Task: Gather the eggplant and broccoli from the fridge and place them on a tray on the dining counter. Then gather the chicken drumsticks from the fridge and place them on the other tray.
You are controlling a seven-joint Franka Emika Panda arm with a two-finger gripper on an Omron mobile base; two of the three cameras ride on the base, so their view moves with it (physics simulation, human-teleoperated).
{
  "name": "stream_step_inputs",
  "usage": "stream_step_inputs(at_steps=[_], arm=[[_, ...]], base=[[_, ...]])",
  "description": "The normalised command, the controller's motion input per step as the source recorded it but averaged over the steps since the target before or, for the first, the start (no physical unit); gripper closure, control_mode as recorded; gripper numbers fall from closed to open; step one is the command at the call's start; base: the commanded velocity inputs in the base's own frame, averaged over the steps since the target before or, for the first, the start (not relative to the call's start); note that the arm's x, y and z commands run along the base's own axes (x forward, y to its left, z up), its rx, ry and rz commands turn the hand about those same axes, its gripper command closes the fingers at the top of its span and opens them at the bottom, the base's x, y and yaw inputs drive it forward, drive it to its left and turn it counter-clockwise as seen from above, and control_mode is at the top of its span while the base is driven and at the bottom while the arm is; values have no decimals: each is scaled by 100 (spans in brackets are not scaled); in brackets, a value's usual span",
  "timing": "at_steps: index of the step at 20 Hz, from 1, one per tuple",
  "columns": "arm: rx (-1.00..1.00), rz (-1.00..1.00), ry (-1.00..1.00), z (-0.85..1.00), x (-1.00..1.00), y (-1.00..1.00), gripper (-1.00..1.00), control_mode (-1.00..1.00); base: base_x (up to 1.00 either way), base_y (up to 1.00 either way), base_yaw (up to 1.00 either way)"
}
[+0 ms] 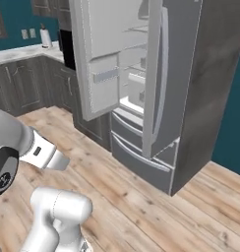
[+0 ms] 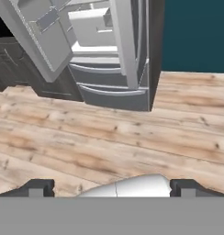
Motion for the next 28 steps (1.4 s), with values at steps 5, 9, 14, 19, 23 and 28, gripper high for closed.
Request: stream_step_inputs(at_steps=[5,9,14,19,23,28], arm=[[0,0,0,0,0,0,-100,100],[0,0,0,0,0,0,-100,100],[0,0,0,0,0,0,-100,100],[0,0,0,0,0,0,-100,100],[0,0,0,0,0,0,-100,100],[0,0,0,0,0,0,-100,100]], base=[[90,29,-24],[86,33,-25],[77,23,-27],[73,31,-30],[66,35,-29],[56,18,-28]])
